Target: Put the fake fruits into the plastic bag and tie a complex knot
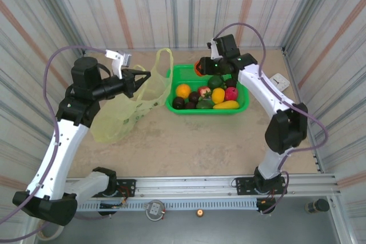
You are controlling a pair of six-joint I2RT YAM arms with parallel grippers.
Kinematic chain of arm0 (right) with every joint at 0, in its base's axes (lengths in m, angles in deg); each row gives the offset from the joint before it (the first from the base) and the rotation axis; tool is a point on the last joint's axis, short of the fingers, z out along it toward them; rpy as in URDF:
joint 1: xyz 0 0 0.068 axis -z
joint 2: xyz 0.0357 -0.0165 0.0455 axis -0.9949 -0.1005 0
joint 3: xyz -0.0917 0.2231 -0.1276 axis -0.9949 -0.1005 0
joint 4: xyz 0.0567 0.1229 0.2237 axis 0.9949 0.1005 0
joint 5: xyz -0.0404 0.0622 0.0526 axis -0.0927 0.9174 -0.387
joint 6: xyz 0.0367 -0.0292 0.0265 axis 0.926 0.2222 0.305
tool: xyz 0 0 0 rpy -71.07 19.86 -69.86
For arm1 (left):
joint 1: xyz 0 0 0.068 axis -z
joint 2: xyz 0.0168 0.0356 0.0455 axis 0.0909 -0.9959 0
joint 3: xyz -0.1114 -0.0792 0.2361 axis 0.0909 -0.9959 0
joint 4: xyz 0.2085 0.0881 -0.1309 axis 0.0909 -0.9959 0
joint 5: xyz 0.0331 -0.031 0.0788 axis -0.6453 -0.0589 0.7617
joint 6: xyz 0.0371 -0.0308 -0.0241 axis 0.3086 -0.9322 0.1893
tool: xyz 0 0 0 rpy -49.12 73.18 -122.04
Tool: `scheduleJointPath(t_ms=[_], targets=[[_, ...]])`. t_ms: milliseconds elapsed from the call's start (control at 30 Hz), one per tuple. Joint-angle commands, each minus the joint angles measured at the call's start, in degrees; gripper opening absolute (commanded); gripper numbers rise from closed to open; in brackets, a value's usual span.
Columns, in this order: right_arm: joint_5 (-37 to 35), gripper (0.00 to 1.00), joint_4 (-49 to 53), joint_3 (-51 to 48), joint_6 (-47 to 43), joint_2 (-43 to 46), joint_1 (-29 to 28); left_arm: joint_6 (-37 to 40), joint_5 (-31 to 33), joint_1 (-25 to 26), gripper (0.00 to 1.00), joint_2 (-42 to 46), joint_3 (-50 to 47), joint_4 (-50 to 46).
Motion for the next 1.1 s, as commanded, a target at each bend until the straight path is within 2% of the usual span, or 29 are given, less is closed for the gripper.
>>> scheduleJointPath(t_ms=[0, 100, 200, 333, 500, 633, 833, 867, 900, 967, 1067], targets=[[7.59, 0.56, -6.59, -5.24, 2.86, 5.07, -0.34, 0.43, -1.19, 0.03, 0.00, 0.00, 0.57, 1.95], [12.66, 0.56, -11.02, -8.53, 3.65, 8.76, -2.58, 0.85, -1.28, 0.03, 0.00, 0.57, 0.13, 2.08], [14.52, 0.55, -14.42, -9.22, 3.67, 9.65, -7.00, 1.37, -2.15, 0.02, 0.00, 0.90, -0.95, 2.77], [13.56, 0.55, -15.57, -4.94, 2.69, 5.65, -12.93, 1.48, -3.97, 0.13, 0.00, 1.64, -2.16, 4.16], [14.93, 0.55, -17.62, 1.03, 5.52, -1.78, -15.17, 2.05, -4.35, 0.11, 0.00, 2.97, -2.65, 4.17], [14.30, 0.55, -13.96, 6.24, 3.50, -7.87, -18.90, 2.01, -4.09, 0.12, 0.00, 3.63, -3.29, 4.23], [15.26, 0.55, -14.43, 2.12, 2.84, -9.81, -22.86, 2.69, -3.02, 0.11, 0.00, 4.83, -4.25, 4.08], [15.03, 0.61, -14.42, 1.51, 2.61, -10.06, -23.58, 2.56, -3.32, 0.11, 0.00, 5.01, -4.59, 4.50], [14.32, 0.73, -13.53, 1.93, 2.35, -10.84, -24.13, 2.45, -3.61, 0.11, 0.00, 5.19, -4.91, 5.00], [12.47, 0.84, -10.86, 3.78, 1.65, -12.61, -24.66, 2.52, -4.25, 0.20, 0.00, 5.40, -5.31, 5.68], [8.70, 0.84, -10.11, 5.12, 1.80, -13.97, -24.56, 3.23, -4.59, 0.29, 0.00, 6.09, -5.81, 5.73]])
